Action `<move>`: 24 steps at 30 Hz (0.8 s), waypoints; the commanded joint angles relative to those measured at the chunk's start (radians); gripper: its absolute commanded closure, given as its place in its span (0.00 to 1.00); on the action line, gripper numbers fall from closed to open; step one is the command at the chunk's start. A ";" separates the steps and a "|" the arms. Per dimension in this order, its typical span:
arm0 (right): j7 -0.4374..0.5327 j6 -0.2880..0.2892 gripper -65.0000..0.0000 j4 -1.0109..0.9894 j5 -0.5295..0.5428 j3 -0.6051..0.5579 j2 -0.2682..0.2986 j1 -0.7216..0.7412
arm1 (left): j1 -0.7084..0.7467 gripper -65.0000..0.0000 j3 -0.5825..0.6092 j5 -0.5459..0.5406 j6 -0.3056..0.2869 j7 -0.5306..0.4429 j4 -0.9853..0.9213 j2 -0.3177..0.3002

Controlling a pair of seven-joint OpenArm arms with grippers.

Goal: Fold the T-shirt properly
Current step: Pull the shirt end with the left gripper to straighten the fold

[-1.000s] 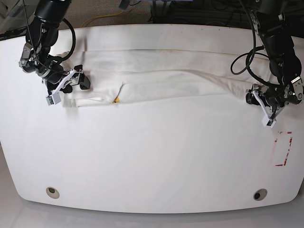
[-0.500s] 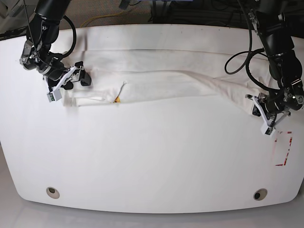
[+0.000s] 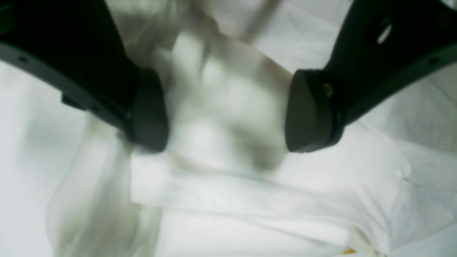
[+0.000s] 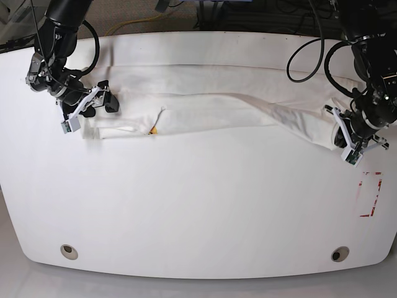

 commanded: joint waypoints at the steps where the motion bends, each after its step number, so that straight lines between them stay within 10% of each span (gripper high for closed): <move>1: 0.015 0.002 0.24 0.018 0.018 0.006 0.018 0.011 | 0.033 0.98 -0.040 0.002 0.006 -0.007 0.031 -0.028; 7: 0.015 0.002 0.24 0.018 0.018 0.006 0.018 0.011 | 0.131 0.94 -0.094 0.004 0.006 -0.007 0.033 -0.051; 15: 0.015 0.002 0.24 0.018 0.018 0.006 0.018 0.013 | 0.228 0.45 -0.103 0.004 0.006 -0.007 0.027 -0.103; 24: 0.015 0.002 0.24 0.018 0.019 0.006 0.016 0.011 | 0.242 0.45 -0.264 -0.188 0.006 0.062 0.082 -0.131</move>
